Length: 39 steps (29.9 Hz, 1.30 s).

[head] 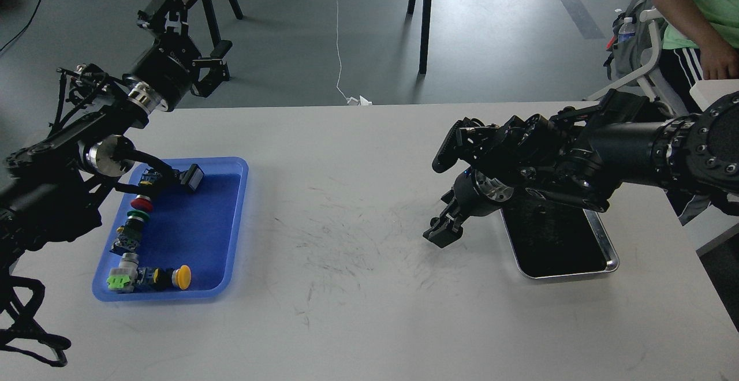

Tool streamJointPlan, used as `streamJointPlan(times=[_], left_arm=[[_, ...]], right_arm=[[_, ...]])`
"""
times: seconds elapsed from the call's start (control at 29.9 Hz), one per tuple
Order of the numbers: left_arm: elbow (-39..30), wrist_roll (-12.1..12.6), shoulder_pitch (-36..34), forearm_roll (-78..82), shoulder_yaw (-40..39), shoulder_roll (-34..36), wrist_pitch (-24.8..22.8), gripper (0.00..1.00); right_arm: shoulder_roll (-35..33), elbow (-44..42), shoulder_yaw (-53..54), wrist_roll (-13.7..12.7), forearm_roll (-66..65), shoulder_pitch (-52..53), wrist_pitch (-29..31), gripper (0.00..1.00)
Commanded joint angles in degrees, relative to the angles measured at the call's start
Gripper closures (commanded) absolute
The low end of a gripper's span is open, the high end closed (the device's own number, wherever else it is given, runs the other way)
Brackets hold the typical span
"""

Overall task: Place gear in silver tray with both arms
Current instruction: 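Move the right gripper down to the black gear on the table, then close the right gripper on the black gear and lift it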

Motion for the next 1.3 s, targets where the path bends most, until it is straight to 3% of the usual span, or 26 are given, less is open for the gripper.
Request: streamJointPlan(times=[0.0,0.47,0.74,0.9,1.04,1.27], left_arm=[[0.01,0.00,0.09,0.00,0.00,0.03,0.00,0.01],[0.01,0.00,0.44,0.00,0.00,0.03,0.00,0.01],[0.01,0.00,0.62,0.00,-0.36,0.12,0.00,0.01],[0.01,0.00,0.62,0.00,-0.36,0.12,0.00,0.01],[0.01,0.00,0.62,0.00,-0.36,0.12,0.00,0.01],[0.18,0.00,0.45,0.00,-0.44,0.03,0.00,0.01]], right_arm=[[1.45,-1.38,-0.01,0.01,0.00,-0.61,-0.02,0.10],[1.45,-3.23,-0.19,0.01,0.00,-2.90,-0.02,0.21],[1.45,-4.20,-0.27,0.01,-0.09,-2.99,-0.10,0.35],[1.45,-4.38,-0.28,0.01,0.00,-3.07,-0.02,0.38],[1.45,-4.38,-0.98,0.01,0.00,-3.25,0.07,0.48],[1.45,-4.55,-1.07,0.01,0.00,-3.78,-0.02,0.50]])
